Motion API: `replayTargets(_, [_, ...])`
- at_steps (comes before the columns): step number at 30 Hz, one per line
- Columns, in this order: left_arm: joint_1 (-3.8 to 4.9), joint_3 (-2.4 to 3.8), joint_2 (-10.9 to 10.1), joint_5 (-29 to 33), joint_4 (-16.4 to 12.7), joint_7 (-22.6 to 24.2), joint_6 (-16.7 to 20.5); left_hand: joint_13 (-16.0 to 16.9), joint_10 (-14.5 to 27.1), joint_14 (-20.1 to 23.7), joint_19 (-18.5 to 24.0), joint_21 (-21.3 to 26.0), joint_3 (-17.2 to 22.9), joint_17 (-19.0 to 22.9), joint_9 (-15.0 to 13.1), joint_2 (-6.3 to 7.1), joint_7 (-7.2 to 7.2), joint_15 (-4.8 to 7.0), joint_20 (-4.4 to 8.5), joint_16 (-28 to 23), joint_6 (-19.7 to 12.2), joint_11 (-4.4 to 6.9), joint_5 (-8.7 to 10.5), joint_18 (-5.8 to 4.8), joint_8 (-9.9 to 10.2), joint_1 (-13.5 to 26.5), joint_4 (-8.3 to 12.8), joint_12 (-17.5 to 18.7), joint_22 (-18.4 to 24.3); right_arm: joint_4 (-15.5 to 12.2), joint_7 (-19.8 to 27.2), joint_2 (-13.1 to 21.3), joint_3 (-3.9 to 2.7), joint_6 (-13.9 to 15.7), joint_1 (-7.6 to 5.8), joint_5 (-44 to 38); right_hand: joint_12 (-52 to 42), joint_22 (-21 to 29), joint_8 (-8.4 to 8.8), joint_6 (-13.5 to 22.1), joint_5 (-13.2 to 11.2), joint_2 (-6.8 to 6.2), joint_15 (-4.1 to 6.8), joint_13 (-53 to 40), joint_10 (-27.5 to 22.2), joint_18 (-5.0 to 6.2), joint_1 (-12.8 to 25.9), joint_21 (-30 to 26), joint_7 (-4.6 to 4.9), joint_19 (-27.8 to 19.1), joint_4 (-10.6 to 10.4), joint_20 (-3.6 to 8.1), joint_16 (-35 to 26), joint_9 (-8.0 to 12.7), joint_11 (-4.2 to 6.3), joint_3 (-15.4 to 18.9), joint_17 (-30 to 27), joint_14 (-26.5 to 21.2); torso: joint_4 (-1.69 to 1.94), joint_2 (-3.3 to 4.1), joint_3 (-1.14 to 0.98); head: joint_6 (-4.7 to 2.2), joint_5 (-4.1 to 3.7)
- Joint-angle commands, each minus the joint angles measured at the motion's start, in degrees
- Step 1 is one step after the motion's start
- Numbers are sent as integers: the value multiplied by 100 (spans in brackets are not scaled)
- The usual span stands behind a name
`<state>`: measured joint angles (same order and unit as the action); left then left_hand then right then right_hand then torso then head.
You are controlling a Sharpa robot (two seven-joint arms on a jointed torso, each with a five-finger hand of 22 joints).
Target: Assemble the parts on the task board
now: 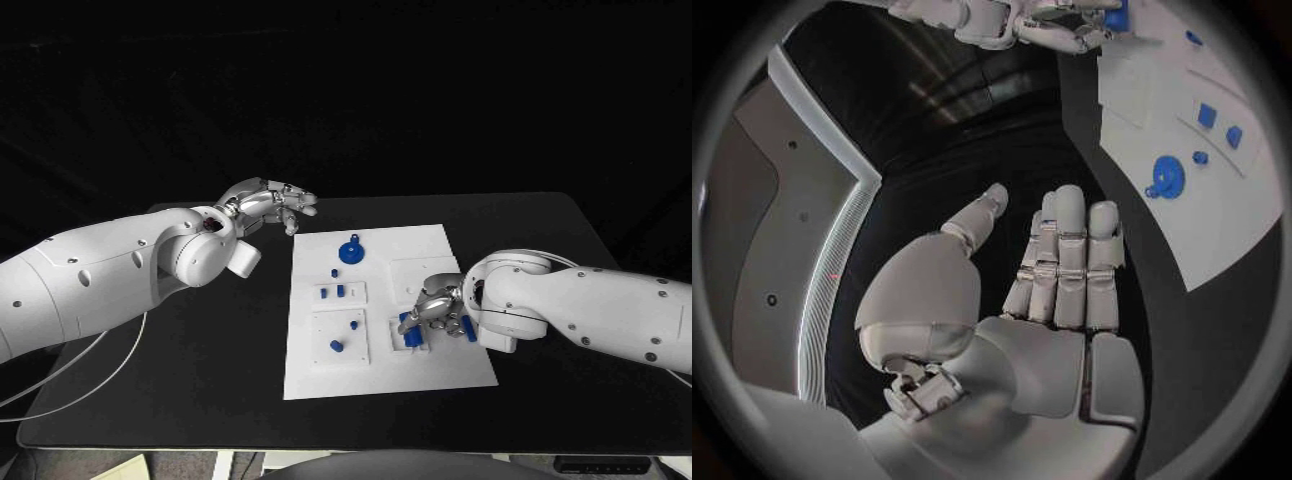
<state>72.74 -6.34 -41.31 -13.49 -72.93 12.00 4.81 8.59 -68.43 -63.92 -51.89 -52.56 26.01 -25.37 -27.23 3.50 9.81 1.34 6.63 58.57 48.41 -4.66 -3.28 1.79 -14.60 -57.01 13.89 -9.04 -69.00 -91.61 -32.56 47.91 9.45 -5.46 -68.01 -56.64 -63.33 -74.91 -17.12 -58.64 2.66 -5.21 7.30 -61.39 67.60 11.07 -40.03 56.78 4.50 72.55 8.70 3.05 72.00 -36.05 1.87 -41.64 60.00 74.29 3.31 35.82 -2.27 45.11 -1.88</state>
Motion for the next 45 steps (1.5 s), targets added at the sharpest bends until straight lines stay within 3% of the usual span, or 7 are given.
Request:
replayTargets(1, [1,3,14,6,-18,24,-80,9,-4,-8,-6,22,-1,-8,7,-4,28,-1,28,-28,-13,-37,6,458,-30,42,-32,2,-7,33,-20,-31,1,-105,43,-55,1,-53,27,-56,13,4,43,-8,24,393,60,19,11,8,-4,20,-37,5,-9,26,5,-10,-9,-1,-7,22,32])
replayTargets(17, [1,3,4,6,-32,19,-81,10,-2,-8,-5,23,-1,-11,8,-2,28,-1,29,-29,-16,-36,6,459,-31,43,-35,2,-9,130,-17,-101,3,29,112,-244,18,-41,47,-45,13,-78,42,-17,10,393,156,8,15,-2,-9,31,-66,10,-12,79,8,-13,-4,-1,-7,38,56])
replayTargets(21, [1,3,-3,6,-33,14,-80,10,-1,-8,-5,24,-1,-12,9,-2,28,-1,29,-30,-17,-36,6,460,-31,43,-36,2,-10,142,-6,-122,4,15,123,-244,27,-33,59,-40,12,-107,39,-28,3,393,362,4,19,-6,-37,32,-83,8,-16,287,16,-9,-2,0,-3,42,65])
replayTargets(27, [1,3,-6,6,-32,12,-76,10,-1,-8,-5,24,-1,-13,9,0,28,-1,29,-31,-18,-36,6,460,-32,43,-37,2,-10,149,1,-147,4,2,140,-244,45,-28,79,-24,13,-182,45,-48,-20,393,575,-6,15,-39,100,61,-110,1,-12,676,35,-15,0,-1,-2,59,76])
replayTargets(34, [2,3,-10,6,-35,7,-71,10,-1,-8,-5,25,0,-14,9,1,28,-1,29,-31,-18,-36,6,461,-32,40,-36,2,-11,145,2,-149,4,39,141,-244,67,-16,101,-16,15,-90,55,-70,-35,393,753,-27,4,-75,340,104,-140,-11,-3,1081,64,-19,-6,1,-4,61,90])
replayTargets(45, [2,3,-13,6,-30,4,-74,11,0,-8,-4,25,2,-16,10,2,28,0,30,-32,-19,-36,6,461,-33,35,-36,1,-12,98,186,-78,4,14,141,-244,89,-1,125,-6,15,-86,59,-84,-47,393,804,-46,6,-91,564,131,-170,-13,-1,1282,82,-20,-11,-1,-15,65,91])
